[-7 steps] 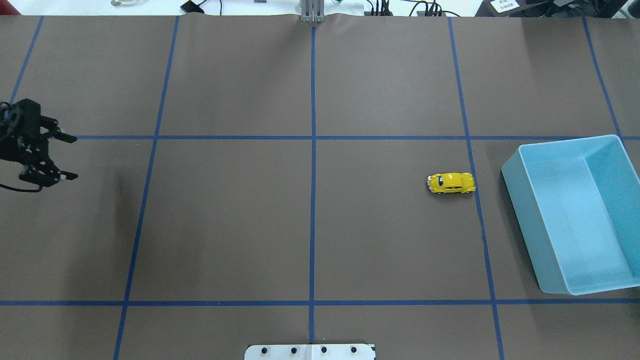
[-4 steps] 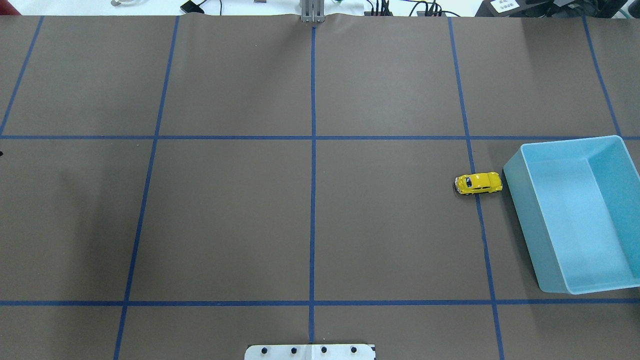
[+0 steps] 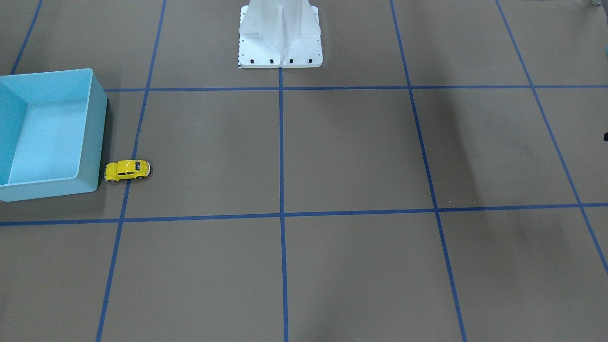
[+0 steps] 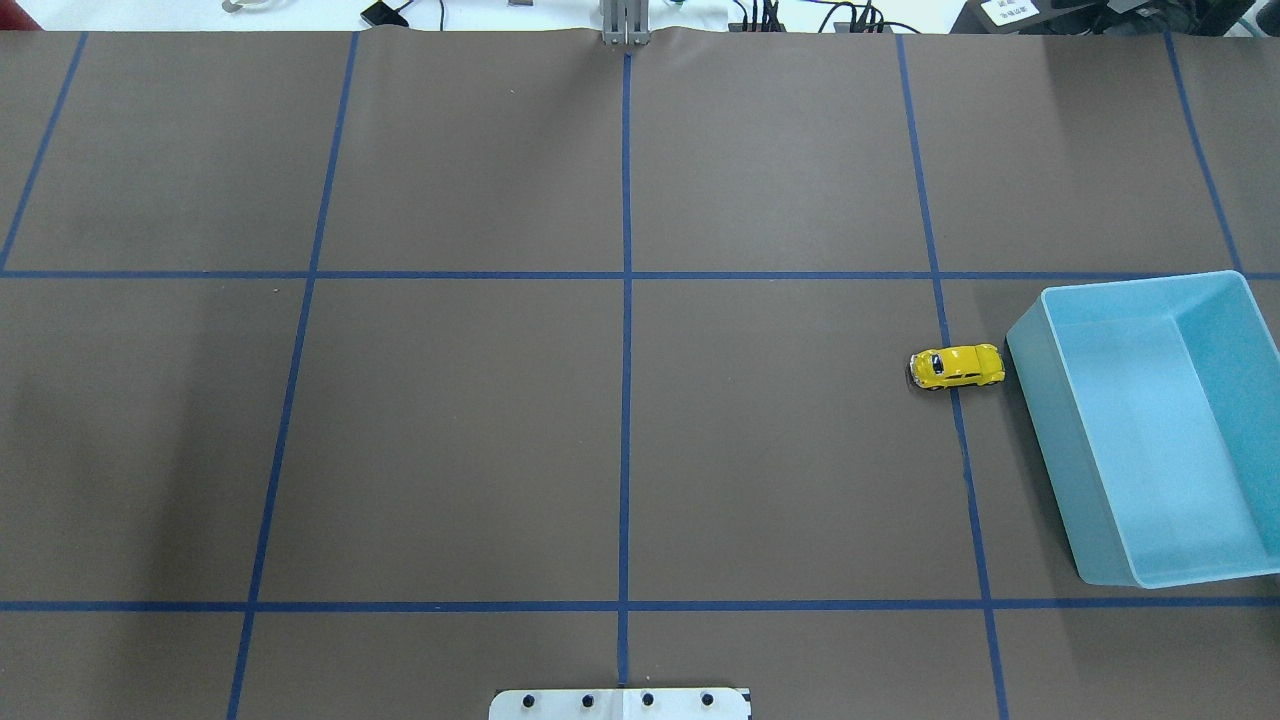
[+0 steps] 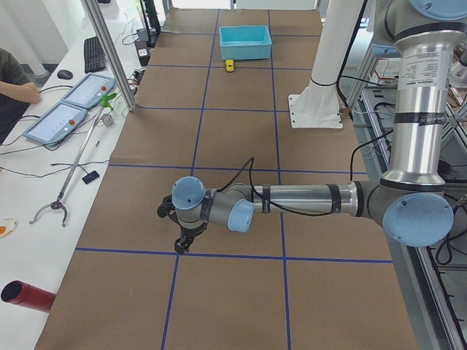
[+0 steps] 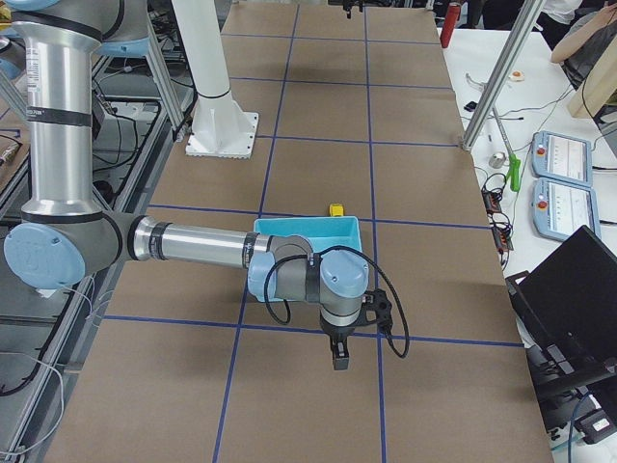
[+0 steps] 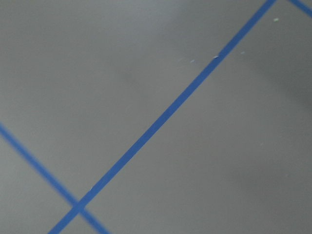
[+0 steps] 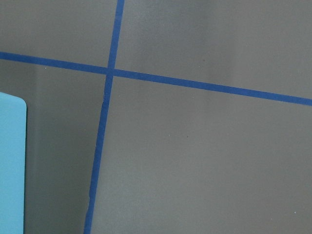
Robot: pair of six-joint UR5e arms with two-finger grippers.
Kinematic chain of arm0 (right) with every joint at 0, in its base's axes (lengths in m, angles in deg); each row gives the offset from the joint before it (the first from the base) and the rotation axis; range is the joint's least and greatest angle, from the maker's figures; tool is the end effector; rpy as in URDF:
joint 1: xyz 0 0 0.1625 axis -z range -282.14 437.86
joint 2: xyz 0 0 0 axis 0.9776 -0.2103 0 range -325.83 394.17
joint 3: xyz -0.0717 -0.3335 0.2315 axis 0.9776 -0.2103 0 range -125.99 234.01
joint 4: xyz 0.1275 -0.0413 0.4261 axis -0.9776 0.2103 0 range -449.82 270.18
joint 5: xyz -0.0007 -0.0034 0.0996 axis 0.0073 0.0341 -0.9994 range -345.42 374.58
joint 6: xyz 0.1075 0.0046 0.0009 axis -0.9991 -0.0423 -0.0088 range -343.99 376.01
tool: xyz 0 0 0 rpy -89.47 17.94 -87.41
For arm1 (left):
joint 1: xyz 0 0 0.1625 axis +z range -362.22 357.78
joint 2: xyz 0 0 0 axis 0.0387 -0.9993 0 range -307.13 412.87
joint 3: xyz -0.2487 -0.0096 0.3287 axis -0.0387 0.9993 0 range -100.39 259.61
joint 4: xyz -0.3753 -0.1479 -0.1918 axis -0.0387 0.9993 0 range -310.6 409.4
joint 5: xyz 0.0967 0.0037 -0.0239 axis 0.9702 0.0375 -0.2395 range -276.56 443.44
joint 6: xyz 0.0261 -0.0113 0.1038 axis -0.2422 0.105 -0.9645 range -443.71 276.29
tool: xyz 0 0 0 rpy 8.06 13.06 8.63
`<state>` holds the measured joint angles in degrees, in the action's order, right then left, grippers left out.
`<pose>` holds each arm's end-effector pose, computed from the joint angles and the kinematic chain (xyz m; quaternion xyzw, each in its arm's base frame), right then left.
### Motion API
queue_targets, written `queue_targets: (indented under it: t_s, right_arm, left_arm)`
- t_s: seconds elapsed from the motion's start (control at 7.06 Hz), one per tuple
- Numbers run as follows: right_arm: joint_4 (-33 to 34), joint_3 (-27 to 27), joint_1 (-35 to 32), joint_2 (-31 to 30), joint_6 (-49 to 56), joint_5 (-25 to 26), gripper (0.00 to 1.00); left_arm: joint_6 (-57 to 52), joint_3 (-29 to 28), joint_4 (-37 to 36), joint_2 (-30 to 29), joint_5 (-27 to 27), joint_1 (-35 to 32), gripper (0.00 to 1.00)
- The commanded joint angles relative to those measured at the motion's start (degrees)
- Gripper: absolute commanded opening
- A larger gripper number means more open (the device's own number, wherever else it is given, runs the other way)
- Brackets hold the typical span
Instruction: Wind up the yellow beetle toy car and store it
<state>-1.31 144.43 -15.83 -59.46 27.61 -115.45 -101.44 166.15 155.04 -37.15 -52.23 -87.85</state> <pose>0.0960 -0.4915 0.6831 0.0316 -0.3410 -0.0597 0.9376 -0.0151 -0.5418 0.6528 0.1422 0.3719 0.2160 0.8915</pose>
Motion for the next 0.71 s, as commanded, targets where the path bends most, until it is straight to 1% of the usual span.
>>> queue_targets:
  t_s: [0.0,0.14,0.28,0.42,0.57]
  right_arm:
    - [0.1,0.1,0.0,0.0,0.0,-0.2,1.00]
    - [0.0,0.5,0.0,0.2,0.1,-0.3,1.00]
    - [0.1,1.2,0.0,0.7,0.1,-0.4,1.00]
    - [0.3,2.7,0.0,-0.3,0.1,-0.3,1.00]
    - [0.3,2.9,0.0,-0.5,0.1,-0.2,1.00]
  left_arm:
    - [1.9,-0.1,-3.7,-0.3,-0.8,-3.5,1.00]
    - [8.8,-0.2,-5.3,-0.5,-3.4,-4.1,1.00]
    - [11.5,0.5,-5.3,-0.8,-3.2,-4.1,1.00]
    - [18.2,0.7,-5.4,-0.9,-3.2,-4.0,1.00]
    - [23.5,1.5,-5.4,-1.9,-3.6,-4.0,1.00]
